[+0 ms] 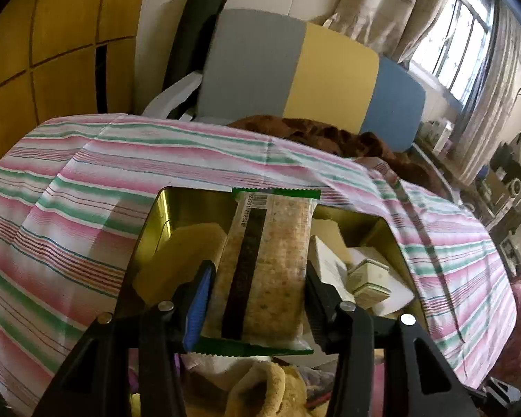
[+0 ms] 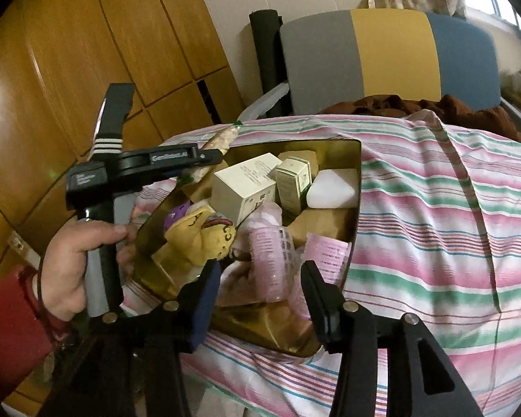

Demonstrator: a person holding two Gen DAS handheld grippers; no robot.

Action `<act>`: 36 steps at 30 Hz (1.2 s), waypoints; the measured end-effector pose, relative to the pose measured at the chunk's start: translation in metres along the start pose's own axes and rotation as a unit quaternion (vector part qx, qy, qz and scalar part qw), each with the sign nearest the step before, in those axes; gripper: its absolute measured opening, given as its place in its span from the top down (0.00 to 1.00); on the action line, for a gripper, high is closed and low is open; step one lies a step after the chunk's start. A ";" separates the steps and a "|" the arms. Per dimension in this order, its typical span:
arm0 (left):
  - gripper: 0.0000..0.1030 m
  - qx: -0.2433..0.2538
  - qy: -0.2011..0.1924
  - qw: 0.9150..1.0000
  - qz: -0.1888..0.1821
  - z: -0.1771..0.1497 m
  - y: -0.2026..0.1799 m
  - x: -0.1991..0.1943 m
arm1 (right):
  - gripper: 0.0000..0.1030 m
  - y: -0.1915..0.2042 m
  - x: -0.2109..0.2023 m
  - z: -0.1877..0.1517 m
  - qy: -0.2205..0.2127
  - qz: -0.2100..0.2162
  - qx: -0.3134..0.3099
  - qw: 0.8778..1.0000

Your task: Organize objects

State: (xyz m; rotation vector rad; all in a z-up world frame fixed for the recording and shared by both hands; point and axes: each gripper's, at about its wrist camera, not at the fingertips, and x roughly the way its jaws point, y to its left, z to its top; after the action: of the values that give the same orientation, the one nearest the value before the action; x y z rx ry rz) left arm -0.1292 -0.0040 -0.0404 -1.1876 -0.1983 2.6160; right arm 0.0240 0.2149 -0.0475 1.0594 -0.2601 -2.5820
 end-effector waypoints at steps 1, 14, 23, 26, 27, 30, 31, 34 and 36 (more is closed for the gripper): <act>0.49 0.000 0.001 1.000 0.002 0.000 0.000 0.000 | 0.52 0.000 0.000 0.000 0.001 0.002 0.000 1.000; 0.42 -0.019 -0.047 0.998 0.031 -0.011 0.006 -0.039 | 0.52 -0.003 -0.002 -0.006 0.004 -0.004 0.002 1.000; 0.42 -0.022 -0.064 0.997 0.047 -0.049 0.003 -0.079 | 0.66 0.001 0.035 -0.003 0.063 -0.021 -0.019 0.998; 0.42 -0.033 -0.054 0.996 0.060 -0.059 0.003 -0.083 | 0.67 0.004 0.055 0.004 0.086 -0.014 -0.016 0.996; 0.41 -0.037 -0.048 0.996 0.069 -0.063 0.003 -0.084 | 0.68 0.004 0.063 0.007 0.093 -0.013 -0.010 0.996; 0.41 -0.042 -0.026 0.995 0.090 -0.070 0.000 -0.085 | 0.68 0.005 0.072 0.013 0.105 0.018 0.004 0.994; 0.41 -0.040 -0.023 0.994 0.098 -0.072 -0.001 -0.086 | 0.68 0.007 0.070 0.014 0.102 0.027 0.005 0.994; 0.41 -0.027 -0.026 0.992 0.119 -0.078 -0.008 -0.092 | 0.67 0.019 0.052 0.017 0.071 0.011 -0.014 0.997; 0.41 -0.022 -0.029 0.992 0.125 -0.079 -0.012 -0.099 | 0.53 0.027 0.039 0.020 0.050 -0.004 -0.027 0.998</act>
State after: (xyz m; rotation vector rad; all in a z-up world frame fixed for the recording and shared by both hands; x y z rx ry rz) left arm -0.0050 -0.0205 -0.0188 -1.2219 -0.1267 2.8785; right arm -0.0095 0.1762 -0.0503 1.1672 -0.1602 -2.5192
